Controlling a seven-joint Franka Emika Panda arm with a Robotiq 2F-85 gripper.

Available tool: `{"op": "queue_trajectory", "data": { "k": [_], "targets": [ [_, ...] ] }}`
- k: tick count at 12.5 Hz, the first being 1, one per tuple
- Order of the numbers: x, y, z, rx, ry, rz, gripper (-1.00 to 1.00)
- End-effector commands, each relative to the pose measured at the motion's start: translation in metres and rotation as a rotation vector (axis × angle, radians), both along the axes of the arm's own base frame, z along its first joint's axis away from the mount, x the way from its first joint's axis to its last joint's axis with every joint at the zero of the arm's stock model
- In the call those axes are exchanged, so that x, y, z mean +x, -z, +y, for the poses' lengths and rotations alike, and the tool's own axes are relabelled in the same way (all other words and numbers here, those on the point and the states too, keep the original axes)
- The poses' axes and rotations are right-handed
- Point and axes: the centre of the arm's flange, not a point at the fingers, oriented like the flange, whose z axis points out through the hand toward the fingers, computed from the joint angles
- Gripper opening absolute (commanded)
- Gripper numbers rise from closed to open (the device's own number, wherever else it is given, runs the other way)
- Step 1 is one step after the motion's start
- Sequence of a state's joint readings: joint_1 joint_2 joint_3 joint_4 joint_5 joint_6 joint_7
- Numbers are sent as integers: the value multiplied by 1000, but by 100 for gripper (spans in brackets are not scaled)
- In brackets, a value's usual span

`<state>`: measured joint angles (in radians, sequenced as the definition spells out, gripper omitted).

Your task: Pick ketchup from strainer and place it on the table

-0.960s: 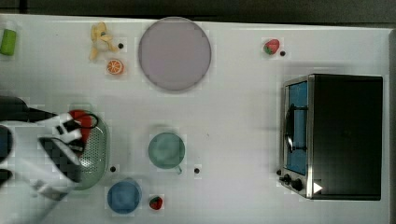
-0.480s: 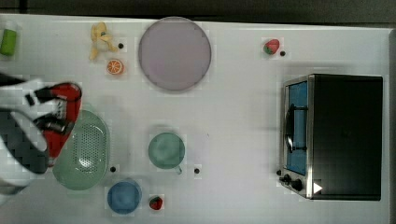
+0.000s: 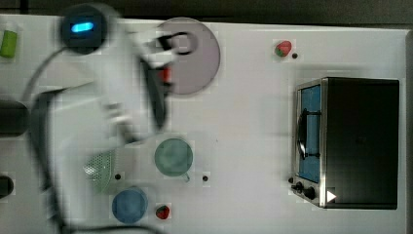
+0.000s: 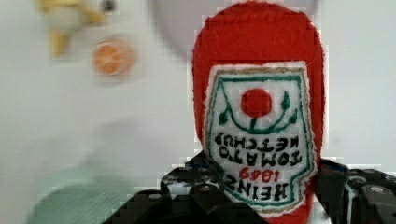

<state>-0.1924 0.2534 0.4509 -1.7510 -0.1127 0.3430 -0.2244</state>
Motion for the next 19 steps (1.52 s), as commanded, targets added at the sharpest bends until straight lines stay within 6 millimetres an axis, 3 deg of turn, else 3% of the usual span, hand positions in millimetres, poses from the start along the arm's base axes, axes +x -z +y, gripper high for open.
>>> {"op": "queue_trajectory", "data": {
  "k": [1,4,7,13,17,19],
  "targets": [
    [15,10,-102,1,-85,-9,16],
    [12,37,-152,-16,-30,-34,16],
    [-3,81,-172,-19,0,-60,16],
    [-58,176,-167,-1,1,-10,16],
    [-68,231,-163,27,0,27,16],
    [-68,252,-161,39,0,17,43]
  ]
}}
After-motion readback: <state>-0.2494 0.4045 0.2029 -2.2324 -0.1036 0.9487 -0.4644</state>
